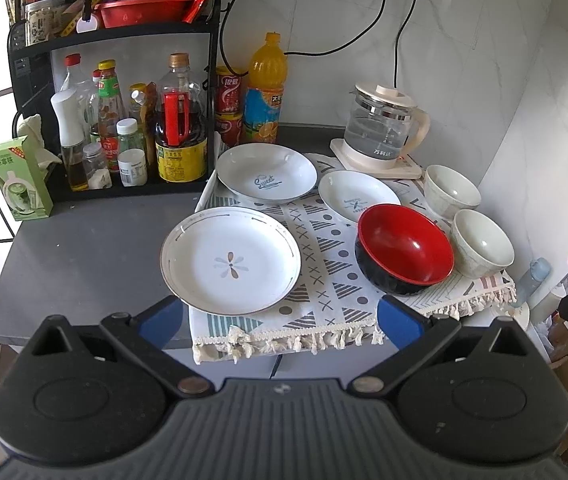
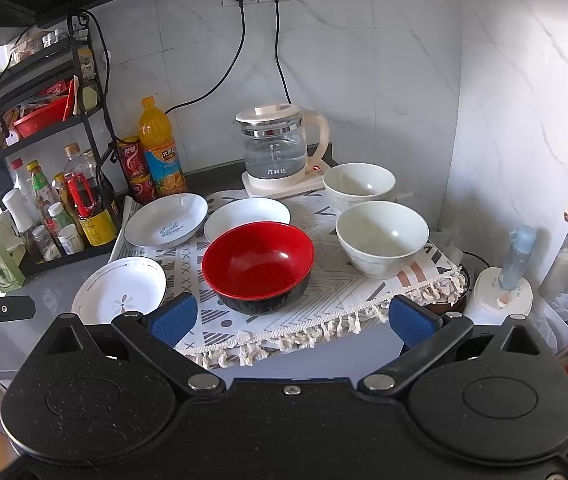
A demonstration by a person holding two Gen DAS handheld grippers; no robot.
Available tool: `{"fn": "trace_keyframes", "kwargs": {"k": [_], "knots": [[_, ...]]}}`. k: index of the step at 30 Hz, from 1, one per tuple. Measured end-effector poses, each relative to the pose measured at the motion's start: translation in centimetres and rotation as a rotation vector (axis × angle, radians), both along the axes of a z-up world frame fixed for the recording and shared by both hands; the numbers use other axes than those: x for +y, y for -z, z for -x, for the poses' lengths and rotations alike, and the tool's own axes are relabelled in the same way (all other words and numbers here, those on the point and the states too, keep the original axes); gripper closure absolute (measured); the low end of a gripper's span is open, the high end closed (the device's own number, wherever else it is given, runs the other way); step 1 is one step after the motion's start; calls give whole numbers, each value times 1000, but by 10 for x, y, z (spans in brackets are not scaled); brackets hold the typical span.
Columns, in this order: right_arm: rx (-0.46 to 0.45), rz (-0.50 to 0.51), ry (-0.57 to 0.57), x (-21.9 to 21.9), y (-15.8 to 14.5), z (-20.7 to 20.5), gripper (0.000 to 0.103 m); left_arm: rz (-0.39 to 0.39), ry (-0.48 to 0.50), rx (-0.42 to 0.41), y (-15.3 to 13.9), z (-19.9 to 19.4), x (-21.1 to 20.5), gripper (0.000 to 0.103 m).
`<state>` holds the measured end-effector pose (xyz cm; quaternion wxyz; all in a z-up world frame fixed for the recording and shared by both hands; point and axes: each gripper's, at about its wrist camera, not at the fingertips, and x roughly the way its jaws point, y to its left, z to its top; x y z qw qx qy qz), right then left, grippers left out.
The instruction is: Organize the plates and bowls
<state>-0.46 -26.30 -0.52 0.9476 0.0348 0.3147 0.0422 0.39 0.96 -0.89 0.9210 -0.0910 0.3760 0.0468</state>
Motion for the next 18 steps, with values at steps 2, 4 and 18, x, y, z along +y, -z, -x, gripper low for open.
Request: {"fn": "trace_keyframes", "kwargs": {"k": [2, 4, 18], "knots": [[2, 5, 3, 1, 1, 0, 0, 2, -3, 7, 2, -1, 1, 0], [8, 11, 5, 1, 2, -2, 0, 4, -5, 11, 3, -3, -1, 0], [16, 5, 13, -2, 3, -4, 0, 3, 1, 8, 0, -5, -3, 0]]}}
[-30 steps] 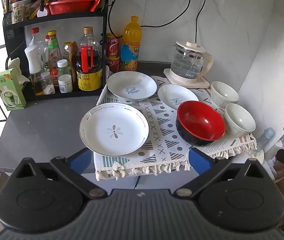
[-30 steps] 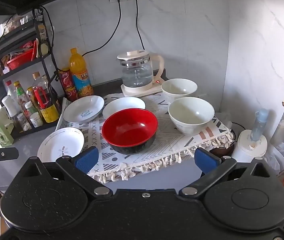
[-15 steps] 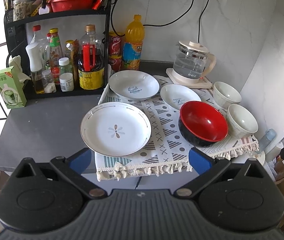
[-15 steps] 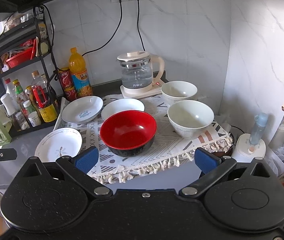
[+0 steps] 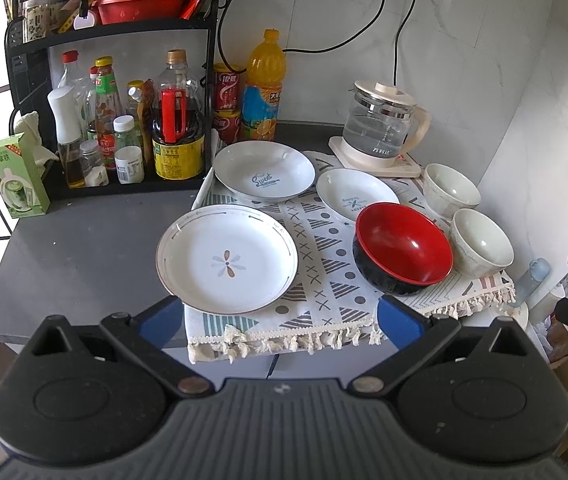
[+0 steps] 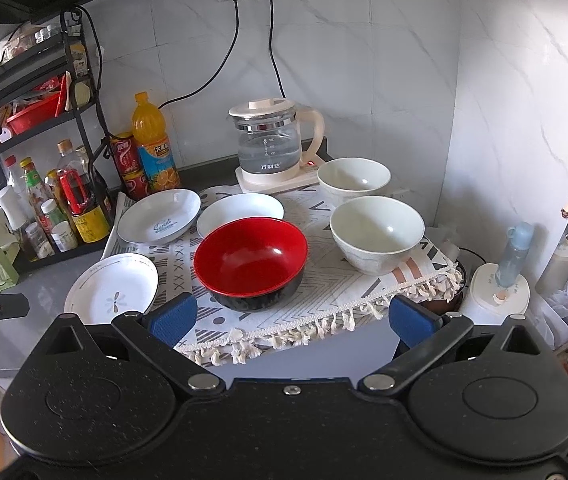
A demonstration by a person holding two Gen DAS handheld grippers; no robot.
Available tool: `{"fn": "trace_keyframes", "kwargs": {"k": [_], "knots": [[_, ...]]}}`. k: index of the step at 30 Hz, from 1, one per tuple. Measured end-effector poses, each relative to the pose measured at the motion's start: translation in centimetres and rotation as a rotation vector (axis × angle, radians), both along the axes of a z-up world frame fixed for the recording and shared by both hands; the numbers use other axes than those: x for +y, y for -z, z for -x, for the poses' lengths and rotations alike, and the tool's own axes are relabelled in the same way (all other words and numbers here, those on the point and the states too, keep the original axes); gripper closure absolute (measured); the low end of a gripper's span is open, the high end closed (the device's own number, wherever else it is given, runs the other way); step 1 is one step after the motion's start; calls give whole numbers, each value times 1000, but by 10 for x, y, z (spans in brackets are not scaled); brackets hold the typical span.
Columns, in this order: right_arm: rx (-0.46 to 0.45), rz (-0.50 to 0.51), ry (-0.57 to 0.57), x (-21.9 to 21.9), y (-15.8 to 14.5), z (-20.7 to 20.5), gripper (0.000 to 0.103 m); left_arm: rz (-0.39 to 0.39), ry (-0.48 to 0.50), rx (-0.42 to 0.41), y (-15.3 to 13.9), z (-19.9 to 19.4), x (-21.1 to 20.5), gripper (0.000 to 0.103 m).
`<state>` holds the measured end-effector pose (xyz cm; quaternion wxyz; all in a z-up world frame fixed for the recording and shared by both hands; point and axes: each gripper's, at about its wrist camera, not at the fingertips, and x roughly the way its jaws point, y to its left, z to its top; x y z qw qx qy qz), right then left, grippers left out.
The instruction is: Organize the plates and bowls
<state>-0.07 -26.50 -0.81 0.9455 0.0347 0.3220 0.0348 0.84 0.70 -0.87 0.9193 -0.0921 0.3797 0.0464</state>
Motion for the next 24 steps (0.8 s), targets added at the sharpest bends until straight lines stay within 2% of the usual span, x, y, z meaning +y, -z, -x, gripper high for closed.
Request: {"fn": "trace_keyframes", "kwargs": {"k": [24], "knots": [[-22, 18, -15, -3, -4, 2, 0, 6, -4, -16, -4, 4, -6, 0]]}}
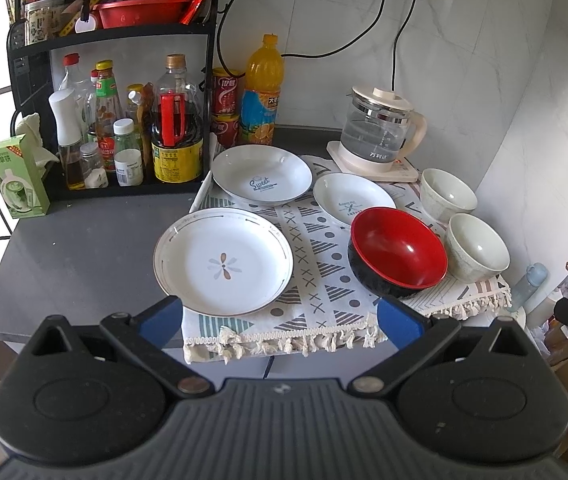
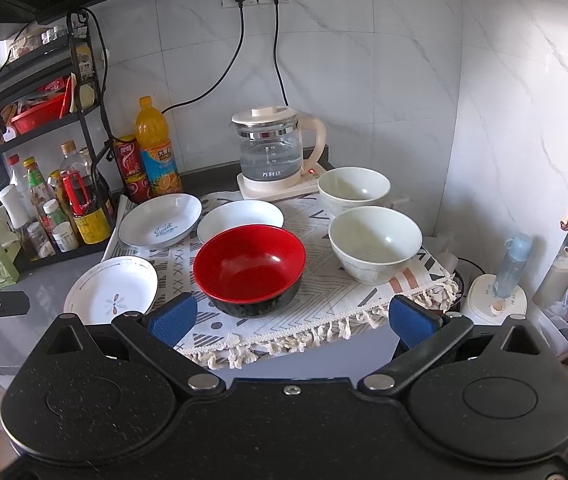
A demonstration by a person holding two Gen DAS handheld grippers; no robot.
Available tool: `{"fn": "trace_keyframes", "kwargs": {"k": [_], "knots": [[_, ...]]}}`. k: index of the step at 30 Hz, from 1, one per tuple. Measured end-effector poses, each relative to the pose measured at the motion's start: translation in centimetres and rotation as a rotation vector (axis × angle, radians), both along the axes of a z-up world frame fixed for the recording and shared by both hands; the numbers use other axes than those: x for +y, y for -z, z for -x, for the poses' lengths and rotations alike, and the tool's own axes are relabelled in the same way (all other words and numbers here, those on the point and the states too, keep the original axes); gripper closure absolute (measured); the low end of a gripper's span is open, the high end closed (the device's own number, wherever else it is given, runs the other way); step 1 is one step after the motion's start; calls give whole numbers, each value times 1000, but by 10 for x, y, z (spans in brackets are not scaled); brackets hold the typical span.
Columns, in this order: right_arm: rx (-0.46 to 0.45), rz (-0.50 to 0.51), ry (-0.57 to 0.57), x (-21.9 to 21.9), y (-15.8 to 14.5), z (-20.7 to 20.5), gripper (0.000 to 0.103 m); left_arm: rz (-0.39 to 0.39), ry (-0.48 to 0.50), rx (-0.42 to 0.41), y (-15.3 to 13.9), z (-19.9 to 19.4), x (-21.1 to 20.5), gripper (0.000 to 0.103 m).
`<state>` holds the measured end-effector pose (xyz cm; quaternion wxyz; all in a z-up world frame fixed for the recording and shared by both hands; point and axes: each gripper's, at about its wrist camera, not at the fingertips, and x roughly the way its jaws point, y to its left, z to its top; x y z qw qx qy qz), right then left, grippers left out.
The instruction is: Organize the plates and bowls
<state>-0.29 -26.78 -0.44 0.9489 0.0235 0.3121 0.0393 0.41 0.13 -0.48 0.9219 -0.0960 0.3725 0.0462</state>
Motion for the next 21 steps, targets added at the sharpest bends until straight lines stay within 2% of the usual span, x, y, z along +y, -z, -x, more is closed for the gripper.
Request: {"fn": "trace_keyframes", "kwargs": {"k": [21], "knots": [[8, -10, -3, -2, 4, -4, 0, 0, -21, 2, -4, -4, -2, 0]]}}
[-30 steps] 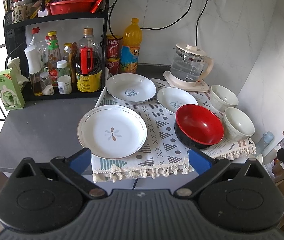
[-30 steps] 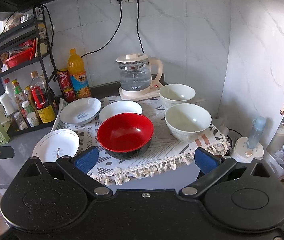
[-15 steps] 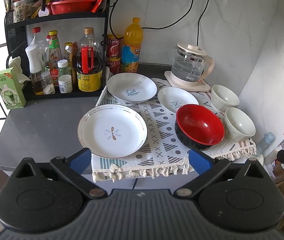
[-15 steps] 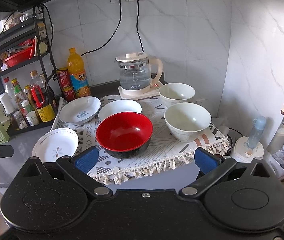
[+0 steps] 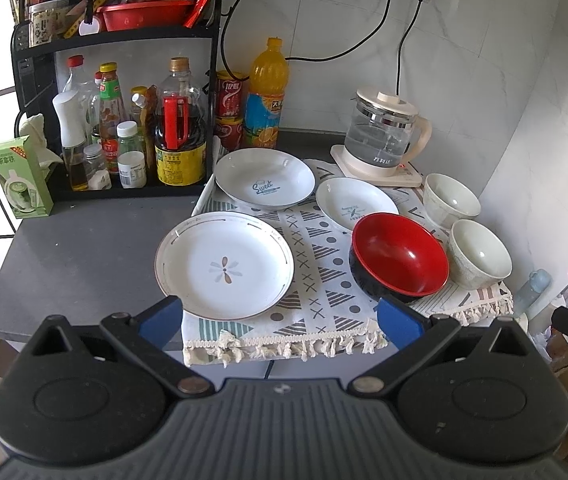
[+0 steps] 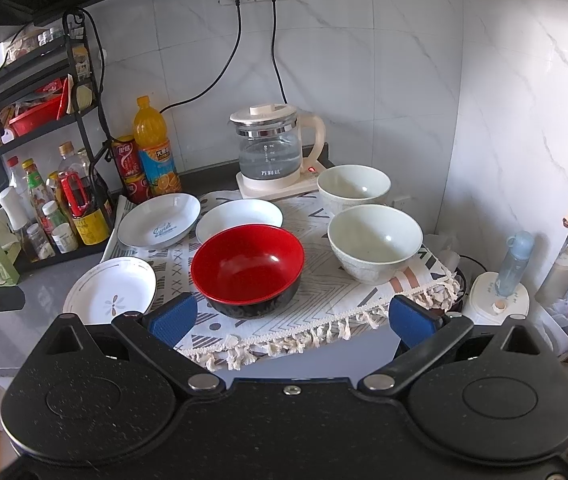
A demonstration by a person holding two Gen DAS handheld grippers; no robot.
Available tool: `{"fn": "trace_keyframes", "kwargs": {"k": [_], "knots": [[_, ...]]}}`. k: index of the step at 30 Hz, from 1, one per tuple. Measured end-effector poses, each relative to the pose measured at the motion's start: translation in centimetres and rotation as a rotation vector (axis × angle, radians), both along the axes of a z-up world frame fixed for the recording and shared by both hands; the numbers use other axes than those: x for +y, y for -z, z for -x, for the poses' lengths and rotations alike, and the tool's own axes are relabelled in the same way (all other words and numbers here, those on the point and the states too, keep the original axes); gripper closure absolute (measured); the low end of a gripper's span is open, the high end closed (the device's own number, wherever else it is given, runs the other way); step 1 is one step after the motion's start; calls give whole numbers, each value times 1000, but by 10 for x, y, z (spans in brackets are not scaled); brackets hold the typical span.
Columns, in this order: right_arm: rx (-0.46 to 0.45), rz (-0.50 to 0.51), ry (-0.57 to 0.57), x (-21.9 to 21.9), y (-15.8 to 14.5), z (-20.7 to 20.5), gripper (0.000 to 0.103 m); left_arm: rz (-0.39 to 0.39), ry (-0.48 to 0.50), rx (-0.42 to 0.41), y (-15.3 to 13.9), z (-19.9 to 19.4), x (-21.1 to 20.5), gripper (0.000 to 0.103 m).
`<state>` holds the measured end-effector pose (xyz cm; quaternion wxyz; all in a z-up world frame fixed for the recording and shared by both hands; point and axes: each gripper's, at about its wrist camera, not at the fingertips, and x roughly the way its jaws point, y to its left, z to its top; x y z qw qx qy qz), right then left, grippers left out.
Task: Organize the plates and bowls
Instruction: 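Move both grippers to the large white bowl and close them on its rim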
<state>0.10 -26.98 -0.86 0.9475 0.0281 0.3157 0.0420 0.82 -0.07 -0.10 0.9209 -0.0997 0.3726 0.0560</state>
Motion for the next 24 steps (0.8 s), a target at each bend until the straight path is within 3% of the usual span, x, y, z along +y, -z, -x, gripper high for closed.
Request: {"fn": "trace_keyframes", "kwargs": {"k": [13, 24], "knots": [[19, -2, -40, -11, 4, -10, 0, 2, -9, 25, 1, -14, -12, 1], [33, -18, -25, -33, 11, -44, 0, 13, -9, 44, 6, -68, -27, 1]]}}
